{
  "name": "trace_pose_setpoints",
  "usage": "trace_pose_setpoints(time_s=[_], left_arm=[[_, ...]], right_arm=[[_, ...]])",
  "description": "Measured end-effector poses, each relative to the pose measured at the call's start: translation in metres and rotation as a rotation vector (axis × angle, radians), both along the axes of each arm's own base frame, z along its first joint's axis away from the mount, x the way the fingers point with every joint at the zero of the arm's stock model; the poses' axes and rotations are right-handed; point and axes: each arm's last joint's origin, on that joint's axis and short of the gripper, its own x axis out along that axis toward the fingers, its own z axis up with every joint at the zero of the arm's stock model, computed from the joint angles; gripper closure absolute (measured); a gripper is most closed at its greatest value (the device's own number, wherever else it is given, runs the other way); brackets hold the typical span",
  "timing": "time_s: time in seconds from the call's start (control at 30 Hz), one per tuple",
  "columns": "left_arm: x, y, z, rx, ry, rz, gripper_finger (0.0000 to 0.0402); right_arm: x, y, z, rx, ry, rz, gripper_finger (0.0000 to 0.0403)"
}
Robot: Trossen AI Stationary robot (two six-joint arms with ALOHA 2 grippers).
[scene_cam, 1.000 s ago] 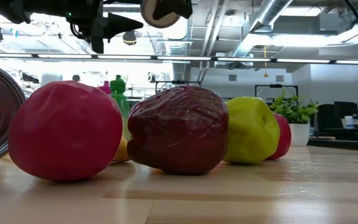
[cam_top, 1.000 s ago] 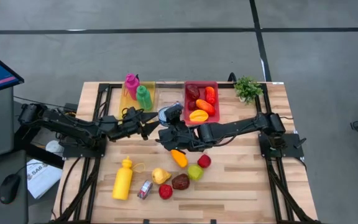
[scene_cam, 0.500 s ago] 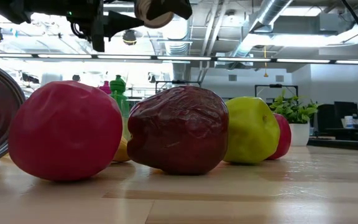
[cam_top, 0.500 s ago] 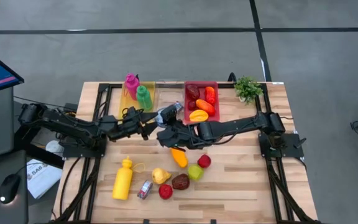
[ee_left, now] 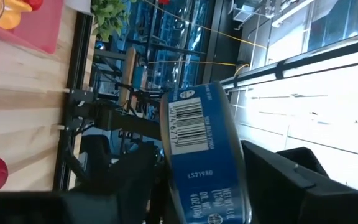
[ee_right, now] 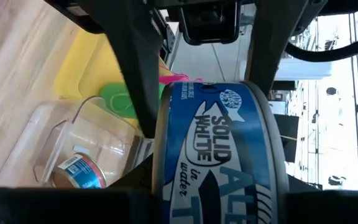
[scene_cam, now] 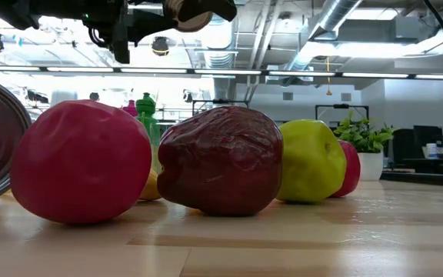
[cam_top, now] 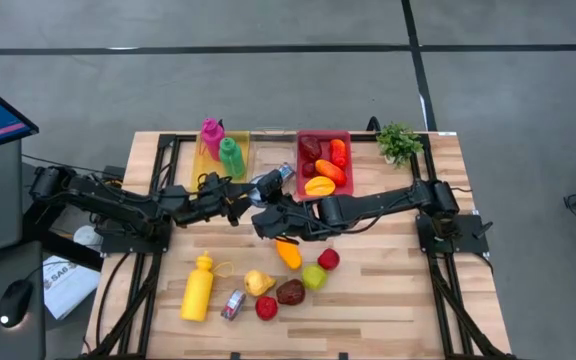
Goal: Pick & Place Food Item
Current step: Put the blue tuna can into the transparent bin
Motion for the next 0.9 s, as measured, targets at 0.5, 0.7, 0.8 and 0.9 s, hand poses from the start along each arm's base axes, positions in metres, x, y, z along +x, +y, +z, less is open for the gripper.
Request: trace_pose_setpoints(time_s=[0.5,0.7,0.8,0.9], left_arm=[[-0.0001,0.0,0.0003,0.006,0.0,0.001,0.0229],[0.0,0.0,-0.0004,0.01,0.007,0.001,0.0267],[0.0,0.0,-0.0008,0.01,0.009,0.001,0.0271],[0.0001,0.0,-0.0008,0.009,0.01,0.001,0.0271]], right_arm=[[-0.0001,-0.0003,-0.0003,0.003,0.003,0.001,0.0287],[0.0001,-0.0005,0.0001,0.007,-0.006,-0.002,0.0212],[0.0003,-0.0005,0.0005,0.008,-0.013,-0.007,0.018],[0.0002,0.0008,0.0008,0.007,-0.017,-0.007,0.0159]])
